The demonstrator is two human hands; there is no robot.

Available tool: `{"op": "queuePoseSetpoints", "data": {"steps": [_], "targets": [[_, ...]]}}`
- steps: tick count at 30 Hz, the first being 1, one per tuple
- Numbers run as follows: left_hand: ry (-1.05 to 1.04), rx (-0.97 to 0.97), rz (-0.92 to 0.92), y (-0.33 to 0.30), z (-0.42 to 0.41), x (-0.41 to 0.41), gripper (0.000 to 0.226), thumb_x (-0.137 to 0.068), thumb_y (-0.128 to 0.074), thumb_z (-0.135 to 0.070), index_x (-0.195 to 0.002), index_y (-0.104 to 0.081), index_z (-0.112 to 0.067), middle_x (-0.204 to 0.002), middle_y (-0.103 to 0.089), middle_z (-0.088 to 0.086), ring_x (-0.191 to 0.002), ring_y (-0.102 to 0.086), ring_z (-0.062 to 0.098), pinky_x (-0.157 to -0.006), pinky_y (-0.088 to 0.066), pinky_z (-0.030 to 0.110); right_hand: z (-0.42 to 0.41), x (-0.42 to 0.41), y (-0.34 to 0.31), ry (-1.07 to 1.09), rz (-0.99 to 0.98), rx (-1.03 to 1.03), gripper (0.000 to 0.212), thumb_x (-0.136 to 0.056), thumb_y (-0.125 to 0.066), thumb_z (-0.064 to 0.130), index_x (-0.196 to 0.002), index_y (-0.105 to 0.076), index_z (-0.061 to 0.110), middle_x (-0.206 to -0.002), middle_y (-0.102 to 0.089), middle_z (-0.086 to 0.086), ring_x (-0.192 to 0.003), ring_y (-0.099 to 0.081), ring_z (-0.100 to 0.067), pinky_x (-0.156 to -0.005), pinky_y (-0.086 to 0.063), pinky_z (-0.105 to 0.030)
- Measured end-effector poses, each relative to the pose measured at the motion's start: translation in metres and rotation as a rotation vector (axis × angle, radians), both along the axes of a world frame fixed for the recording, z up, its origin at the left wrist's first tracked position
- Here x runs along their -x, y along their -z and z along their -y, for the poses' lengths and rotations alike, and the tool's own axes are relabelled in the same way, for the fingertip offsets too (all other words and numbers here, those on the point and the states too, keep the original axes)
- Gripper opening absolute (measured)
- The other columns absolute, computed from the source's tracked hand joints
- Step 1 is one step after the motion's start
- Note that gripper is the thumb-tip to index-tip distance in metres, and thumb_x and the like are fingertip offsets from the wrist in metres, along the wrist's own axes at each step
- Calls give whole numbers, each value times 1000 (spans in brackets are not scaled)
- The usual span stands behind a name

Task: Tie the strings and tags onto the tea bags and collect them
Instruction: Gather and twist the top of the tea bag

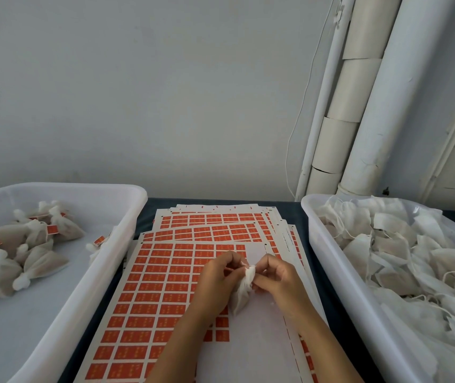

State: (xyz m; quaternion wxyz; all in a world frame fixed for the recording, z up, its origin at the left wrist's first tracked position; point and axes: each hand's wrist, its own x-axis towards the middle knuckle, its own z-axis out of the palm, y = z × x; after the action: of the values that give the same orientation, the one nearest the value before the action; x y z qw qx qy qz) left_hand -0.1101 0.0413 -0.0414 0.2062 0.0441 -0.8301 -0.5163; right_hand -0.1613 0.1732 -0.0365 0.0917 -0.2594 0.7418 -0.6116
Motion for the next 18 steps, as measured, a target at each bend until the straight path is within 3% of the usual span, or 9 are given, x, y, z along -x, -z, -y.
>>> {"op": "queuePoseSetpoints", "data": {"steps": [5, 11, 18], "targets": [[50, -39, 6, -1, 0, -1, 23, -91, -55, -4, -80, -60, -24, -74, -60, -8, -64, -55, -1, -56, -42, 8, -2, 1, -1, -12, 13, 31, 6, -83, -65, 4, -78, -63, 5, -73, -67, 1, -71, -65, -12, -61, -52, -16], [64, 6, 10, 3, 1, -1, 28, -90, -54, -3, -78, -57, -28, -72, -58, -11, -62, -54, -4, -56, -43, 9, 3, 1, 2, 58, -21, -38, 15, -86, -60, 4, -75, -53, 11, -81, -64, 0, -79, -62, -13, -67, -52, -14], [78, 84, 6, 8, 3, 1, 17, -87, -63, -13, -81, -56, -27, -80, -61, -10, -75, -59, 7, -68, -53, 15, 3, 3, 6, 158, 33, -5, 11, -88, -59, 9, -79, -52, 9, -91, -65, 9, -85, -64, -9, -64, -50, -12]]}}
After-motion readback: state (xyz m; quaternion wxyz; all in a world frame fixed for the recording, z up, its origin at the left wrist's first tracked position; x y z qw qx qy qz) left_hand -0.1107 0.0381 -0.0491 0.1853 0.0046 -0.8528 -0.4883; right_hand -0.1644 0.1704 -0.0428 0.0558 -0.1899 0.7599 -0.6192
